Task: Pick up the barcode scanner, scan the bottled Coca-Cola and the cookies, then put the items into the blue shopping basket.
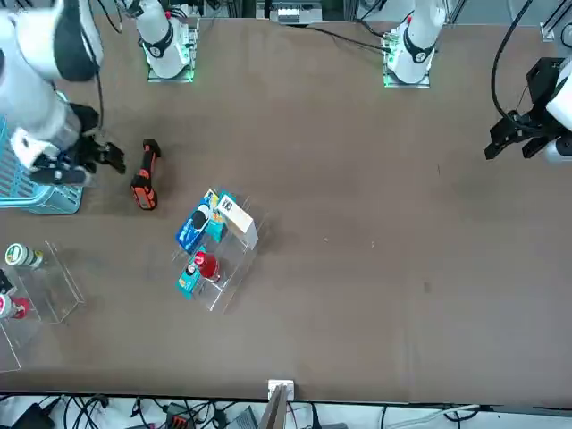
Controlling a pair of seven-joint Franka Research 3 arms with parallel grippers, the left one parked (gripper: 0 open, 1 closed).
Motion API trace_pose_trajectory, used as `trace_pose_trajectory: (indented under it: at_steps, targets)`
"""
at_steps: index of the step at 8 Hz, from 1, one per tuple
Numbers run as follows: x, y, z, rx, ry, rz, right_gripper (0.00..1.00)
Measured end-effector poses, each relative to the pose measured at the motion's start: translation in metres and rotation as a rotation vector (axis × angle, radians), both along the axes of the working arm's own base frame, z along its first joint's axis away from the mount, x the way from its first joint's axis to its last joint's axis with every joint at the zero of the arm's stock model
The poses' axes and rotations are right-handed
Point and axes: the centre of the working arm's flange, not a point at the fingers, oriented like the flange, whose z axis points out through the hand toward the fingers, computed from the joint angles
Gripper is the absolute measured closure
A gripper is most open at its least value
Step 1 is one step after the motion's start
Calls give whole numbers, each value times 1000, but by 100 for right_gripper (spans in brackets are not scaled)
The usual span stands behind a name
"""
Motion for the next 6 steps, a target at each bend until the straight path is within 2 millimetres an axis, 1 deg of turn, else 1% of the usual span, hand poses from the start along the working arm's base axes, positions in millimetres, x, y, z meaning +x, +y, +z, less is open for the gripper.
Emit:
trace_pose_trajectory:
  at_steps: [1,2,3,5,6]
  targets:
    - [12,30,35,32,-43,36,0]
    - [26,61,55,72,-71,69,0]
    - [44,92,60,100,-86,92,0]
    - [80,152,43,117,-98,138,0]
    - [95,178,32,119,-103,163,0]
